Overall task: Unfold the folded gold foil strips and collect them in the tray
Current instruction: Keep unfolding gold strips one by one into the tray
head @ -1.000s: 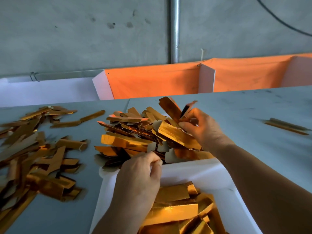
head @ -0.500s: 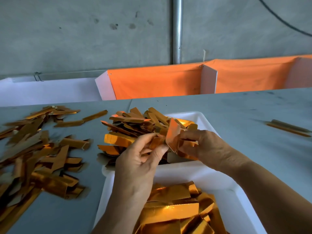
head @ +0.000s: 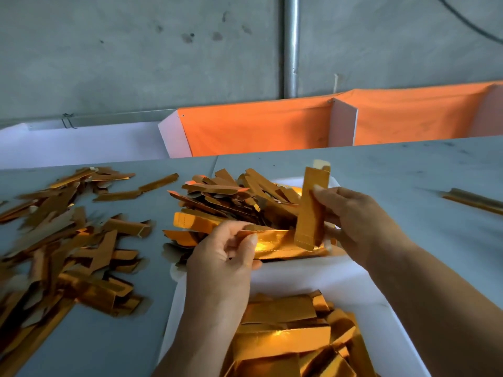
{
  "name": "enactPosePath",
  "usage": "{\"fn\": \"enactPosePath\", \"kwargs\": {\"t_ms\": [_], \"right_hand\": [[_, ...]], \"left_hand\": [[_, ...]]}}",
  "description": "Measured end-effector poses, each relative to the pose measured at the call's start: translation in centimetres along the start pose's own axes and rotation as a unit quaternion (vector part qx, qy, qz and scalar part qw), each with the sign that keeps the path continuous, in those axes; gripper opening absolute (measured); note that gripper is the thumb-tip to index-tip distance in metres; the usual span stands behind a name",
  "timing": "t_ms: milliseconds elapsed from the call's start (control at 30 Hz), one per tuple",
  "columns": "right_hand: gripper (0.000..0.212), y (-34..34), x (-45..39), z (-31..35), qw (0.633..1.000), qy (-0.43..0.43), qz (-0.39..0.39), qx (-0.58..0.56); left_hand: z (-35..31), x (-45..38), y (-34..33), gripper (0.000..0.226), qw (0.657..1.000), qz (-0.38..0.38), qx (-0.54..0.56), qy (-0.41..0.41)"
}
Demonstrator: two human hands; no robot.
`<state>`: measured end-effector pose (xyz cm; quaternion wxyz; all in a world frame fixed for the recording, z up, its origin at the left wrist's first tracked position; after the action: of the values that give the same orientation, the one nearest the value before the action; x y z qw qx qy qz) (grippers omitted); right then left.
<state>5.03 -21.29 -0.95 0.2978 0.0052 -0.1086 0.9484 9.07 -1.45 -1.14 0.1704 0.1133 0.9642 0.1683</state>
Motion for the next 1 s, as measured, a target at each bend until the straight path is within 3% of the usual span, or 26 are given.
{"fn": "enactPosePath", "kwargs": {"t_ms": [133,233,300,400,467,533,633,733,1000], "right_hand": [[0.023,1.1,-0.7,-1.0,0.996,-0.055,-0.055,-0.031],[0.018,1.3,-0.7,-0.8,0.998,-0.031,-0.046,-0.030],[0.017,1.2,-0.3,-0.2,0.997,-0.016,-0.069,0.030],[0.030,1.0,0.6,0.9,0.982,0.027,-0.112,0.152],[0.032,0.8,1.5,1.8,0.984,0.061,-0.118,0.116],[0.034,0.4,2.9,2.4,0.996,0.045,-0.079,0.013],[0.051,-0.9,5.3,2.8,0.990,-0.061,0.043,-0.121],[0.053,-2.2,7.1,2.7,0.987,-0.056,0.125,-0.078],[0.014,-1.9,6.6,1.9,0.980,-0.060,0.113,-0.151]], "left_hand": [[-0.7,0.2,0.7,0.030,0.998,-0.043,0.015,-0.031],[-2.1,0.6,1.6,0.023,0.984,-0.126,-0.050,-0.117],[-3.2,1.1,2.1,0.017,0.965,-0.174,-0.080,-0.181],[-4.6,1.9,1.9,0.015,0.940,-0.195,-0.114,-0.255],[-5.0,2.2,1.6,0.010,0.931,-0.191,-0.129,-0.282],[-5.3,2.4,1.6,0.008,0.922,-0.195,-0.145,-0.301],[-5.7,2.7,1.4,0.017,0.907,-0.204,-0.169,-0.328],[-5.8,3.0,0.8,0.020,0.900,-0.191,-0.187,-0.345],[-5.9,3.4,-1.0,0.010,0.886,-0.109,-0.213,-0.396]]}}
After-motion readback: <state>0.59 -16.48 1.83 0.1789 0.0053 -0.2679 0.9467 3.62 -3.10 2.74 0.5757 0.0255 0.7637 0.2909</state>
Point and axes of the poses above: each hand's wrist, its own x-axis away from the middle knuckle, its own y-axis out of the back of the hand, z = x × y, the point moved 4 cm from there along -x, towards the middle knuckle, and after that the axes turned 7 degrees about -x, right-handed, at the moved point
